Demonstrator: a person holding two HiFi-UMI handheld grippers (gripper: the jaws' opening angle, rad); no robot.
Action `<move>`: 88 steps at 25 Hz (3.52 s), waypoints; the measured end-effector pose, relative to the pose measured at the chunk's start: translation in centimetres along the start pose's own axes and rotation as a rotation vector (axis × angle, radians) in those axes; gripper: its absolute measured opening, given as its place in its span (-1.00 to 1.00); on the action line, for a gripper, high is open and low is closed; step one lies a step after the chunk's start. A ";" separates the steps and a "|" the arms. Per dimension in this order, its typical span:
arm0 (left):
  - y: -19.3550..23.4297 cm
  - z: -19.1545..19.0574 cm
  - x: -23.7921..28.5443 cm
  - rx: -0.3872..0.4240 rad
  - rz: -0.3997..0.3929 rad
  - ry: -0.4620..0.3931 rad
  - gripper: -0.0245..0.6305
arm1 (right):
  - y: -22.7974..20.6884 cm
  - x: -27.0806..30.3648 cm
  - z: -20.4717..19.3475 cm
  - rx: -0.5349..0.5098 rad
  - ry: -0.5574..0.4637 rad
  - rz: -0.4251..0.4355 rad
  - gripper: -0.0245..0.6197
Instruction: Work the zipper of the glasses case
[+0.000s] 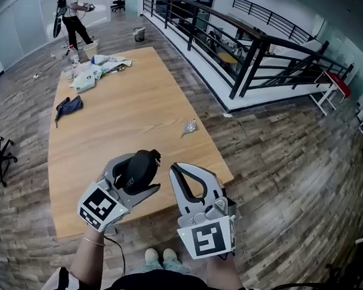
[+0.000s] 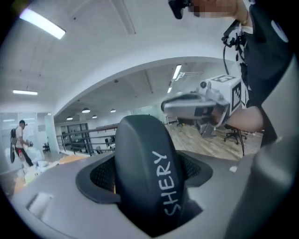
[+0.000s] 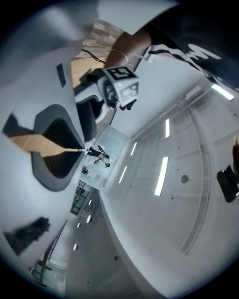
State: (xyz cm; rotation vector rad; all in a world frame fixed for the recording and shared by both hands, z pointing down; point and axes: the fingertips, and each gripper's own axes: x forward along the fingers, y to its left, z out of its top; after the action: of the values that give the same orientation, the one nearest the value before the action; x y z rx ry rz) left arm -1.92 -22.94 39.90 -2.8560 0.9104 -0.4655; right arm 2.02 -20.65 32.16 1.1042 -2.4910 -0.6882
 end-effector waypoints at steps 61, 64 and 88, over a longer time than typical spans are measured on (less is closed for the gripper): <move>-2.5 8.0 -8.3 -0.027 -0.173 -0.207 0.31 | 4.0 -2.5 11.2 -0.085 -0.488 0.174 -0.90; -3.7 8.2 -9.6 -0.192 -0.355 -0.338 0.33 | 4.7 -3.8 11.8 -0.070 -0.547 0.270 -0.90; -9.4 9.1 -10.2 -0.527 -1.025 -0.475 0.03 | 5.2 -5.7 11.5 -0.164 -0.487 0.480 -0.90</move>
State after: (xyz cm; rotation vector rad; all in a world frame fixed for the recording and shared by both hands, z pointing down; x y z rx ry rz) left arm -1.72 -9.30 30.47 -3.4395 -0.6564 0.4789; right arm -2.90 -9.95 24.96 0.2680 -2.8652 -1.0786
